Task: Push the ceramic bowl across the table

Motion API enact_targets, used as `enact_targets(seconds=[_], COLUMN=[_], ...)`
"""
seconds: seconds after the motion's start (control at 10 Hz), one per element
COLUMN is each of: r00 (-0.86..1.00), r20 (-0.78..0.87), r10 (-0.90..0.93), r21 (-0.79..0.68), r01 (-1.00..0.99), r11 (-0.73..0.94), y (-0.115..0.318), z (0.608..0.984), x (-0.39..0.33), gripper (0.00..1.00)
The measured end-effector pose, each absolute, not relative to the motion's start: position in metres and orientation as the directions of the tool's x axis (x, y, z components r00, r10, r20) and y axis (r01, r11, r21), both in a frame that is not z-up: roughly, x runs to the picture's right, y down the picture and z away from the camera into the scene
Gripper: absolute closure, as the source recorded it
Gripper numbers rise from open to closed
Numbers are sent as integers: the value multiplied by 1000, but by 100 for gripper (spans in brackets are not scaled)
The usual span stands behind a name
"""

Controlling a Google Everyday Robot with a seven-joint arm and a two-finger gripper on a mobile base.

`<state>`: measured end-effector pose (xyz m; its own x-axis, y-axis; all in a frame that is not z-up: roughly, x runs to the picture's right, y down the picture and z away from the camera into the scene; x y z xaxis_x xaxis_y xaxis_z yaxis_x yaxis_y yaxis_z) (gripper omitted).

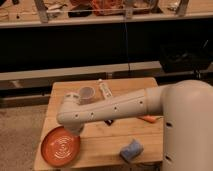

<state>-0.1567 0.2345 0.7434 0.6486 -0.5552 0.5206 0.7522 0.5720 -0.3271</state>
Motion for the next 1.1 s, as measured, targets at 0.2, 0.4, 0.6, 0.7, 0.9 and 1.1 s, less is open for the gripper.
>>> enact_targets(seconds=[0.2, 0.4, 0.6, 0.7, 0.9, 1.1], r00=[654, 657, 659, 661, 664, 667], r20=[520, 523, 525, 525, 526, 528], r10=[-549, -543, -538, -536, -531, -526], r21=[-328, -327, -327, -327, -326, -326], r01=[747, 743, 740, 738, 735, 731], r11=[579, 584, 587, 591, 595, 599], y=[234, 233, 235, 236, 235, 237], z=[746, 747, 747, 747, 749, 750], x=[-156, -156, -157, -157, -157, -159], gripper=[98, 98, 98, 98, 98, 98])
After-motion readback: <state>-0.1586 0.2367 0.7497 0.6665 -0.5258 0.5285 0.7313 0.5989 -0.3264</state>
